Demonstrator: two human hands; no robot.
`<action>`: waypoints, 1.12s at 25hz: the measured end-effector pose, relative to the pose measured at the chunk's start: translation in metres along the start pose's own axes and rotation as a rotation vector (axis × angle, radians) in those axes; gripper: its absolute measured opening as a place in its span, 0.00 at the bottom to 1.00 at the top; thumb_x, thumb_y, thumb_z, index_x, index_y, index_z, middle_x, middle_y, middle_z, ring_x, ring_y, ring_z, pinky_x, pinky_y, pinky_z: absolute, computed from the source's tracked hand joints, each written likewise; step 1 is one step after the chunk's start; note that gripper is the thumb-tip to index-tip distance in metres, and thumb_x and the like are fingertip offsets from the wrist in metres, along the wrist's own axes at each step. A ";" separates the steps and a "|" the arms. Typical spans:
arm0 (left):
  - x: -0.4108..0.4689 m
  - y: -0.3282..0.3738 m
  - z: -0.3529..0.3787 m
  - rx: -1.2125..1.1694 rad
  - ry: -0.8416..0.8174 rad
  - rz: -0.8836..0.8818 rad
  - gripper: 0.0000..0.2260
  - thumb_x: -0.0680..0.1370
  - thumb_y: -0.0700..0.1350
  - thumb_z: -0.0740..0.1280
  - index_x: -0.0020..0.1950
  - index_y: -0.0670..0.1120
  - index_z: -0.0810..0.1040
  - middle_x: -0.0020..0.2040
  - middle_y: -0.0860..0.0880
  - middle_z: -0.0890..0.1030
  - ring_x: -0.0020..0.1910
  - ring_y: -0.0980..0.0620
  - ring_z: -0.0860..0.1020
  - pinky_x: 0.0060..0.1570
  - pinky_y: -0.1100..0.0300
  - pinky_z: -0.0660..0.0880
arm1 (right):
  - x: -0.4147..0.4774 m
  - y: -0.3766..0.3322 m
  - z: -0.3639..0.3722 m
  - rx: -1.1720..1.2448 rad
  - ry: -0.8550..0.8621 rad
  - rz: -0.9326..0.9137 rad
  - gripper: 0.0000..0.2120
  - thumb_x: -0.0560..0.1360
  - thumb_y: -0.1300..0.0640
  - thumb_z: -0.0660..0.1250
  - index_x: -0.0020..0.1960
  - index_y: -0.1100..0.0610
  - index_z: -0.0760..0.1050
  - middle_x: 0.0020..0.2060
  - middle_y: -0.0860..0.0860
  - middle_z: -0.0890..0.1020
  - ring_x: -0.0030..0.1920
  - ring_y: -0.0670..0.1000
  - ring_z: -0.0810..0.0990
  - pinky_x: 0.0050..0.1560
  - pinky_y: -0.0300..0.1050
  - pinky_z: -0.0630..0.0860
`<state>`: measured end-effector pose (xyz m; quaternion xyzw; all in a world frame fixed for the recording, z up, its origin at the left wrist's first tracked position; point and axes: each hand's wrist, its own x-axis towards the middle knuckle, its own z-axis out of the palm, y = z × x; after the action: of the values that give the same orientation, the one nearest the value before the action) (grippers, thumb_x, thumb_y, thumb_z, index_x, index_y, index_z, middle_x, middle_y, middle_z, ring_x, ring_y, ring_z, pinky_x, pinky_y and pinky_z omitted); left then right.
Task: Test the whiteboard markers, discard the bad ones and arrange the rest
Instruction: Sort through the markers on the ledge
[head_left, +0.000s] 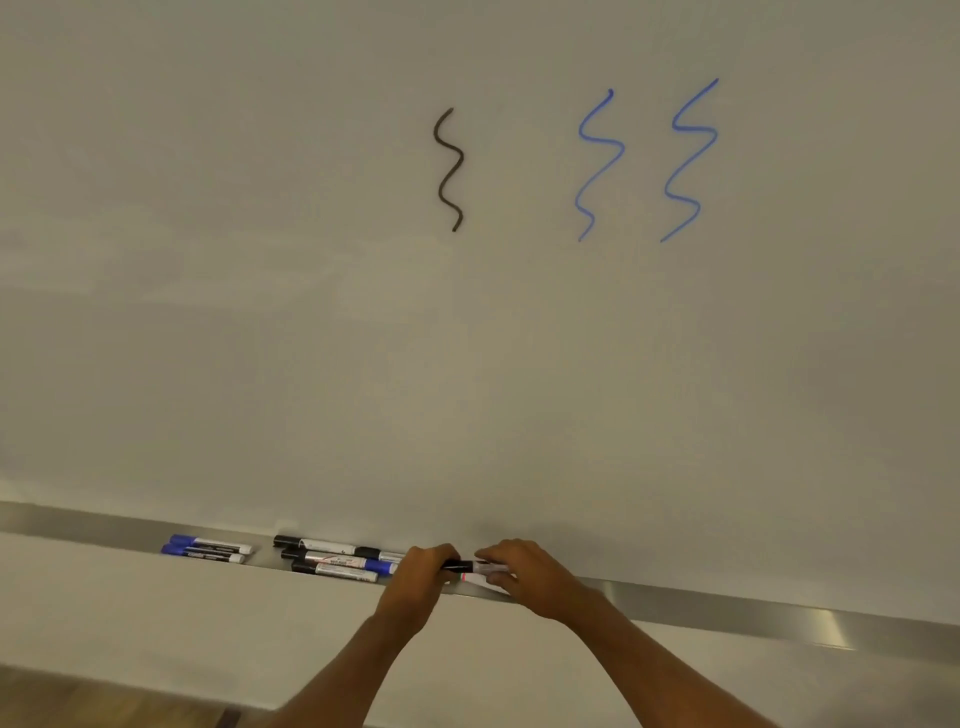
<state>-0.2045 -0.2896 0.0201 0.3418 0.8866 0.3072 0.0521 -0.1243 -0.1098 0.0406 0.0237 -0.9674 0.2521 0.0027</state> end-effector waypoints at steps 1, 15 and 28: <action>-0.003 -0.012 -0.007 -0.007 0.019 -0.016 0.06 0.78 0.44 0.63 0.51 0.47 0.79 0.43 0.48 0.81 0.44 0.52 0.76 0.46 0.61 0.72 | 0.004 -0.003 0.006 -0.042 -0.011 0.012 0.16 0.79 0.57 0.59 0.67 0.54 0.72 0.57 0.54 0.78 0.57 0.52 0.75 0.56 0.43 0.69; -0.038 -0.213 -0.135 0.105 0.129 -0.159 0.14 0.76 0.43 0.68 0.61 0.48 0.77 0.58 0.49 0.80 0.58 0.48 0.77 0.54 0.58 0.73 | 0.152 -0.159 0.117 -0.286 0.028 0.145 0.15 0.79 0.58 0.58 0.64 0.48 0.74 0.56 0.53 0.80 0.56 0.55 0.77 0.52 0.46 0.72; -0.035 -0.331 -0.179 0.323 -0.043 -0.196 0.26 0.80 0.46 0.60 0.77 0.48 0.54 0.77 0.50 0.54 0.76 0.51 0.53 0.75 0.55 0.51 | 0.269 -0.268 0.188 -0.449 -0.032 0.163 0.15 0.75 0.64 0.64 0.61 0.56 0.72 0.53 0.56 0.80 0.54 0.58 0.79 0.49 0.50 0.75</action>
<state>-0.4225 -0.5940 -0.0320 0.2644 0.9521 0.1470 0.0453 -0.3790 -0.4470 0.0112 -0.0515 -0.9978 0.0296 -0.0278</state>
